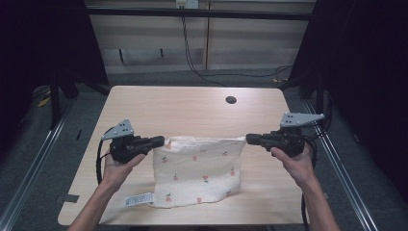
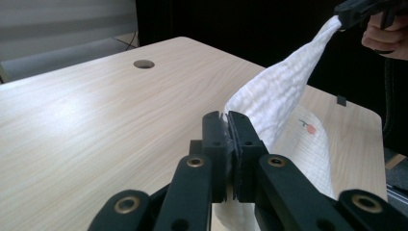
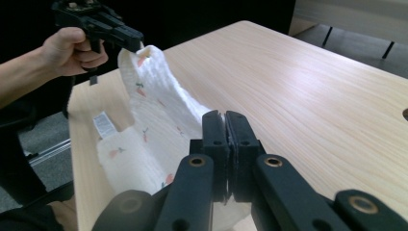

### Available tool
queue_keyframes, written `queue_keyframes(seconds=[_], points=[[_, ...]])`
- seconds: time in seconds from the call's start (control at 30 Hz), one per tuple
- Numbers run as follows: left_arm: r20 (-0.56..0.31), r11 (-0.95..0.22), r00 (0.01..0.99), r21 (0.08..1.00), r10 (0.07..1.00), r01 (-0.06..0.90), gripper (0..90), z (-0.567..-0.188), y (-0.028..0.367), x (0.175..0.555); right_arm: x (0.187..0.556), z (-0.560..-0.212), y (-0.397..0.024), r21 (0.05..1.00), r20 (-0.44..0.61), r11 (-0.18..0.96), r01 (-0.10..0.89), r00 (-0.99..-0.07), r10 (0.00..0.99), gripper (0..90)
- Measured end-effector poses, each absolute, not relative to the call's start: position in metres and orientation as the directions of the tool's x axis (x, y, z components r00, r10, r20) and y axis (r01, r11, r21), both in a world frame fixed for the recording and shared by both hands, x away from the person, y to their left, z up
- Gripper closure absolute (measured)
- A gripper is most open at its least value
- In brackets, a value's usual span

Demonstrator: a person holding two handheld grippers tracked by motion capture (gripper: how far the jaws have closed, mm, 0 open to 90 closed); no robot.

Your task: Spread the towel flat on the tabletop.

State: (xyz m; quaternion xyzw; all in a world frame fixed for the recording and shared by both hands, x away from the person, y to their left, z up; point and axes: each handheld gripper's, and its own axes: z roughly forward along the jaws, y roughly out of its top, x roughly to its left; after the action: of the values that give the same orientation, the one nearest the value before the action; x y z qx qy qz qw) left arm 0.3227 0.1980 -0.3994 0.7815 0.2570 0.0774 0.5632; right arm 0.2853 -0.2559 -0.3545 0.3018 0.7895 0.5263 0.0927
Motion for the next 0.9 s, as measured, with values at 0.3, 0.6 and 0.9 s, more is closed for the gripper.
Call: queue_keyframes(seconds=[0.3, 0.6, 0.9], points=[[-0.238, -0.191, 0.815, 0.902, 0.529, 0.387, 86.9, -0.420, 0.195, 0.344, 0.307, -0.369, -0.252, 0.867, 0.186, 0.274, 0.416, -0.781, 0.597, 87.8], [-0.240, -0.224, 0.816, 0.886, 0.526, 0.405, 86.9, -0.430, 0.190, 0.354, 0.317, -0.384, -0.256, 0.854, 0.217, 0.255, 0.453, -0.756, 0.618, 87.7], [-0.249, -0.241, 0.793, 0.865, 0.556, 0.440, 86.8, -0.444, 0.183, 0.376, 0.330, -0.400, -0.255, 0.834, 0.225, 0.261, 0.486, -0.731, 0.644, 87.7]])
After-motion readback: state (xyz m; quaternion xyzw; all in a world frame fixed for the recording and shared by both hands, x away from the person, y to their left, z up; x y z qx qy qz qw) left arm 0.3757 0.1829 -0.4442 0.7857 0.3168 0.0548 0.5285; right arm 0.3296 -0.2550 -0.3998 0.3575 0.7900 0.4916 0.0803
